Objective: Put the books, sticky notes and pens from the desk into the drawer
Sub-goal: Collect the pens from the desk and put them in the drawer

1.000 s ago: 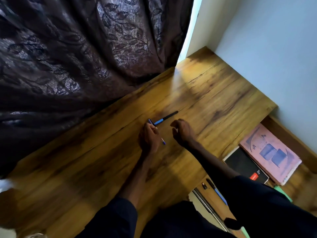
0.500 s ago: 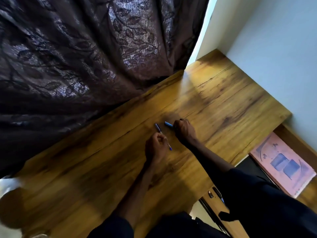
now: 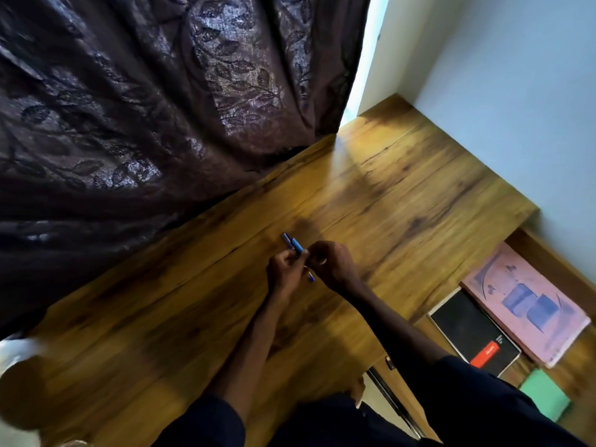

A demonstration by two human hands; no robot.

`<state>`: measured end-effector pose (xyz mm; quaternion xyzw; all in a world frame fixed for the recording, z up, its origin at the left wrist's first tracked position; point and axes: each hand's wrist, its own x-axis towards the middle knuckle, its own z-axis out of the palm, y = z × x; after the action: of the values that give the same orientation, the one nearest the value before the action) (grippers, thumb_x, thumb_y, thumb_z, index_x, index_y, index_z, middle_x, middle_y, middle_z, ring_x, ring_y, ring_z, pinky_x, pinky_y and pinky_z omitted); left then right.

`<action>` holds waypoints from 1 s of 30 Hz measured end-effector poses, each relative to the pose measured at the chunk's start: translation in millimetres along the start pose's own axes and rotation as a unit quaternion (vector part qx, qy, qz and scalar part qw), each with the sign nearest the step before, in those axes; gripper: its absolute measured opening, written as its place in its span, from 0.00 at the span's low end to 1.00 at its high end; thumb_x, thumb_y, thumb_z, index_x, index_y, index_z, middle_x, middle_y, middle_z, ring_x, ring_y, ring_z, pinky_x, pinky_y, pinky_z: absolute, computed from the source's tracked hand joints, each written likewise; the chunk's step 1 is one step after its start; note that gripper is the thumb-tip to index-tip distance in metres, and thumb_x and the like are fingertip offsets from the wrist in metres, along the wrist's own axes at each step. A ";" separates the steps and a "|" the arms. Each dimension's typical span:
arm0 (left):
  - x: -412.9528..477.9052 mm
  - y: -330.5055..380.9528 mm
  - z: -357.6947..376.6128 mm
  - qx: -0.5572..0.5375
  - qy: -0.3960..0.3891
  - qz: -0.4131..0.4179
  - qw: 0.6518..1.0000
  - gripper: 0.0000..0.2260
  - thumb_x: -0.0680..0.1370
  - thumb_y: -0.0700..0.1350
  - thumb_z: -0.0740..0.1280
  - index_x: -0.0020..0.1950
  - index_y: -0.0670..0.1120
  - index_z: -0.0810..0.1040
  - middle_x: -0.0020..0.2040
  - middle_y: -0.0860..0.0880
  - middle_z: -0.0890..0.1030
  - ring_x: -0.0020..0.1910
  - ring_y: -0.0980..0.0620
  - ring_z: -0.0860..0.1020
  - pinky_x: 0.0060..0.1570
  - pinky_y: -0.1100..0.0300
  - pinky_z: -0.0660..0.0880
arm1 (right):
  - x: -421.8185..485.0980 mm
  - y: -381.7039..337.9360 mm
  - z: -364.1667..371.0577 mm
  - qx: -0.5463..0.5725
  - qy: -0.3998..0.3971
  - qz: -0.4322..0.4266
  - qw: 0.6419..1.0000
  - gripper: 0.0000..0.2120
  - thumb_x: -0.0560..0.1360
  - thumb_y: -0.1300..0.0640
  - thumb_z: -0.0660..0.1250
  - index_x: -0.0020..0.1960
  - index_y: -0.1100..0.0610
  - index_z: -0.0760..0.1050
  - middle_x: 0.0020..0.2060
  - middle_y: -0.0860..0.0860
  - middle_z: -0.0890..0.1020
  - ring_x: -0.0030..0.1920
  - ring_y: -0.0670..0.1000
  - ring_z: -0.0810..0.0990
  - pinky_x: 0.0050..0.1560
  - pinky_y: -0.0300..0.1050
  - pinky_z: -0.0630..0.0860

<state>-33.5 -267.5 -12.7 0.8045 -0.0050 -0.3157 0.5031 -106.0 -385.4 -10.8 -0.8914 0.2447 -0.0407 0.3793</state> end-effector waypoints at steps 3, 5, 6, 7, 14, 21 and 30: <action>2.7 -5.6 -6.7 0.015 0.024 -0.011 1.000 0.11 0.76 0.53 0.73 0.49 0.45 0.86 0.44 0.49 0.87 0.41 0.53 0.85 0.40 0.56 0.82 | -0.8 5.0 -0.7 0.015 -0.041 -0.002 0.999 0.11 0.74 0.47 0.68 0.50 0.51 0.84 0.41 0.46 0.86 0.39 0.43 0.84 0.41 0.49 0.81; 5.5 -9.4 -12.0 -0.005 0.039 -0.021 0.999 0.11 0.77 0.53 0.73 0.50 0.45 0.85 0.43 0.47 0.87 0.40 0.52 0.85 0.38 0.57 0.83 | -0.8 6.8 0.6 0.006 -0.038 0.017 0.999 0.09 0.75 0.51 0.68 0.49 0.54 0.84 0.42 0.49 0.87 0.41 0.47 0.84 0.43 0.50 0.81; 5.9 -10.3 -15.1 -0.020 0.042 -0.023 0.999 0.10 0.77 0.51 0.73 0.50 0.45 0.84 0.44 0.46 0.86 0.39 0.52 0.84 0.35 0.58 0.82 | -0.7 6.9 2.0 -0.005 -0.027 0.027 0.999 0.07 0.75 0.55 0.68 0.49 0.56 0.84 0.42 0.51 0.87 0.41 0.49 0.84 0.43 0.50 0.81; 6.2 -11.2 -18.3 -0.030 0.045 -0.024 0.998 0.09 0.78 0.50 0.72 0.52 0.45 0.83 0.44 0.46 0.86 0.38 0.52 0.84 0.33 0.61 0.81 | -0.3 6.4 4.2 -0.015 -0.015 0.034 0.999 0.06 0.75 0.59 0.69 0.48 0.57 0.84 0.42 0.51 0.86 0.41 0.49 0.84 0.43 0.49 0.81; 11.3 -20.6 -26.8 -0.025 0.026 -0.053 0.998 0.12 0.79 0.50 0.71 0.56 0.42 0.82 0.47 0.44 0.85 0.40 0.52 0.83 0.31 0.64 0.77 | 9.8 -7.2 30.7 -0.081 -0.018 0.070 0.994 0.06 0.75 0.55 0.72 0.46 0.58 0.79 0.40 0.52 0.80 0.38 0.51 0.78 0.33 0.43 0.69; 13.2 -23.1 -27.6 -0.018 0.016 -0.078 0.997 0.14 0.77 0.51 0.73 0.56 0.41 0.84 0.47 0.46 0.86 0.42 0.51 0.85 0.34 0.61 0.80 | 4.3 -8.7 35.8 -0.094 0.002 0.068 0.993 0.07 0.78 0.55 0.69 0.54 0.57 0.79 0.49 0.53 0.80 0.43 0.50 0.77 0.38 0.43 0.73; 16.3 12.5 -6.6 0.015 0.042 -0.034 0.998 0.19 0.68 0.59 0.78 0.48 0.45 0.86 0.40 0.49 0.87 0.39 0.51 0.86 0.42 0.52 0.84 | -12.3 -15.8 -13.2 0.181 -0.055 0.087 0.978 0.09 0.80 0.57 0.68 0.57 0.57 0.84 0.38 0.48 0.86 0.34 0.44 0.84 0.34 0.41 0.80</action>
<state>-13.2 -273.6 -8.8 0.8242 0.0390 -0.2984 0.4797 -113.7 -378.9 11.0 -0.7840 0.2884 -0.0019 0.5496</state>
